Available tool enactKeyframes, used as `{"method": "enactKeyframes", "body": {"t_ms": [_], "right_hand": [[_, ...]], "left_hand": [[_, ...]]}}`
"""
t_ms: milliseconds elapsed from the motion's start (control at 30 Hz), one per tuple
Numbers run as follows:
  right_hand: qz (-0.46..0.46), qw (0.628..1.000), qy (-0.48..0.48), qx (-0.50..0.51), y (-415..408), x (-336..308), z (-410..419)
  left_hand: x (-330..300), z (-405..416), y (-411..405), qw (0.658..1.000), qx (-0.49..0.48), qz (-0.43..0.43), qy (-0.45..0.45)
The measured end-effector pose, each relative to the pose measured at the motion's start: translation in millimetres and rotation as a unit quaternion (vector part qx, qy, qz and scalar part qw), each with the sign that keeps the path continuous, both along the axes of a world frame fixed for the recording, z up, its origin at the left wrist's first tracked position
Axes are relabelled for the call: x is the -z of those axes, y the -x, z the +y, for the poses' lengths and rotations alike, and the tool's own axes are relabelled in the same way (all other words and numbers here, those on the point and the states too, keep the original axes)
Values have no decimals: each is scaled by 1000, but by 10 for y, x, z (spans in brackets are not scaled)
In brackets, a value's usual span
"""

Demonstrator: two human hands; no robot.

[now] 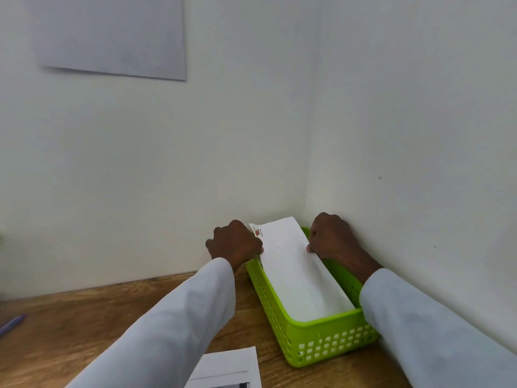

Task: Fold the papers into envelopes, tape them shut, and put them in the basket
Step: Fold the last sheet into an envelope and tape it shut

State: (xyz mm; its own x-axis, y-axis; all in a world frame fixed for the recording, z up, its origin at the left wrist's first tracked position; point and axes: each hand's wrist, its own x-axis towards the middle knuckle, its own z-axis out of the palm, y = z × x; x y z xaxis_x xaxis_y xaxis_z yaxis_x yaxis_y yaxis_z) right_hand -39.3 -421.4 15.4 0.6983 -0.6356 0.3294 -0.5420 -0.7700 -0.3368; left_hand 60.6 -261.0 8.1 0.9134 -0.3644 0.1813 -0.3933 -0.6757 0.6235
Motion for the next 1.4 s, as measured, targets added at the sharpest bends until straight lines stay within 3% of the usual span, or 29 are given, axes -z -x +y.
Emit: {"method": "enactKeyframes", "body": {"t_ms": [167, 333, 400, 467, 600, 733, 867, 1133, 1400], "right_hand": [[51, 999, 8, 0, -12, 112, 1], [84, 996, 41, -5, -1, 125, 37], [87, 995, 55, -7, 26, 107, 68], [66, 996, 67, -5, 65, 49, 93], [-51, 996, 66, -18, 182, -220, 240], [-147, 977, -25, -150, 384, -548, 823], [-132, 939, -119, -294, 452, -530, 1520], [-16, 934, -105, -340, 322, 172, 2199], [37, 932, -111, -343, 423, 619, 2472]], "left_hand": [[51, -97, 66, 986, 16, -97, -133], [72, -145, 36, 983, 18, -96, -154], [63, -121, 18, 992, 21, -61, -107], [23, -53, -33, 1000, 22, -4, -4], [-164, 298, -173, 983, 76, 59, 156], [-350, 841, -122, 977, 113, 26, 178], [-422, 1393, 215, 979, 123, -24, 161], [123, 2219, 506, 995, 84, -45, -35], [713, 2639, 533, 972, 103, -35, -208]]}}
